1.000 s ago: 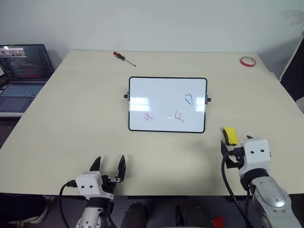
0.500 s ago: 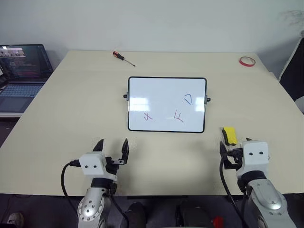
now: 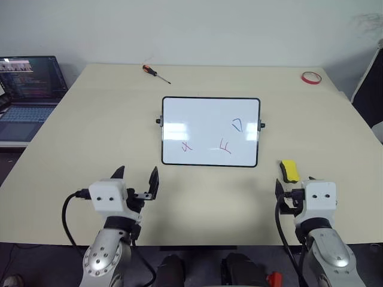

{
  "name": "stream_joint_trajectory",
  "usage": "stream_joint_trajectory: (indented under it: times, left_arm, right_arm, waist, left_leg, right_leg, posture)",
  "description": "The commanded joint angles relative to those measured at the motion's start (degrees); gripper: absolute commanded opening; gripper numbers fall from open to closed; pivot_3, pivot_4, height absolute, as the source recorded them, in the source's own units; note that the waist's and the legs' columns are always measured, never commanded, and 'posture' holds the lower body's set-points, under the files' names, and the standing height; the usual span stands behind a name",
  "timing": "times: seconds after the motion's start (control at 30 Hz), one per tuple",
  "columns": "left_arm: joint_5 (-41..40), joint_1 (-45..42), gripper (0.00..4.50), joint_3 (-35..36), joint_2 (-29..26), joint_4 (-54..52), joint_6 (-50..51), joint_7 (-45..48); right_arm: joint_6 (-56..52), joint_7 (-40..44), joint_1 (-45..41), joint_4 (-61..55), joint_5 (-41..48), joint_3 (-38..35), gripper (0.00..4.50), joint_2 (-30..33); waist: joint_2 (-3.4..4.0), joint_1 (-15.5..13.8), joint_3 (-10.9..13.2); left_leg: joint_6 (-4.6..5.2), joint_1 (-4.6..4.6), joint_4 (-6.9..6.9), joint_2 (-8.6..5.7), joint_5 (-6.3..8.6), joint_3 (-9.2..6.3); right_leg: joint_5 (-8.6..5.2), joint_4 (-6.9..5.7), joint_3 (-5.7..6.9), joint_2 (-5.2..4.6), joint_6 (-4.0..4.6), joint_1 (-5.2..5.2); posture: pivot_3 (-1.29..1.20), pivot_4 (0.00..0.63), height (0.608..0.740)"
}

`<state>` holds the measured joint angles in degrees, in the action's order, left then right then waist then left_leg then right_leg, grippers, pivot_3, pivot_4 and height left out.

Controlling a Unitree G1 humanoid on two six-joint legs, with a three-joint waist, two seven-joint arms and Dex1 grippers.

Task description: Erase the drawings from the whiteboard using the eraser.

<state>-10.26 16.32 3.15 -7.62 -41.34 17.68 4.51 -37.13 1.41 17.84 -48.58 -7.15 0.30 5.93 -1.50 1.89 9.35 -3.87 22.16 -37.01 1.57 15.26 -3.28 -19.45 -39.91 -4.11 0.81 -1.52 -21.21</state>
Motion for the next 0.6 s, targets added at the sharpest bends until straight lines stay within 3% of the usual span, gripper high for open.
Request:
stream_joint_trajectory:
  times: [0.03,0.37,0.6]
  left_arm:
    - [0.5,-1.7,4.5,-0.9,0.0,-1.0,0.7,-0.1]
    - [-1.6,-9.0,4.5,-0.7,-1.0,4.7,0.8,3.1]
    - [-11.5,-24.3,4.5,-0.1,-5.0,16.5,6.3,14.7]
  right_arm:
    - [1.6,-0.7,-0.2,-1.1,-0.2,-1.2,4.46,-0.3]
    - [1.4,0.9,-2.4,0.6,4.1,-8.1,4.46,-1.2]
    - [-4.9,4.1,-11.5,3.7,12.6,-15.5,4.46,-0.3]
  waist:
    - [0.0,0.0,0.0]
    - [0.01,0.0,0.0]
    - [0.02,0.0,0.0]
  left_leg:
    - [0.0,0.0,0.01,0.0,0.0,0.01]
    - [0.0,0.04,0.02,0.01,0.01,-0.01]
    - [0.0,-0.05,0.0,-0.05,0.0,0.0]
  right_leg:
    - [0.04,0.0,-0.01,0.0,0.07,0.0]
    - [0.12,-0.01,0.02,-0.02,0.21,-0.02]
    - [0.13,-0.07,0.04,0.0,0.22,0.05]
  posture:
    - [0.0,0.15,0.74]
    - [0.0,0.15,0.74]
    - [0.0,0.15,0.74]
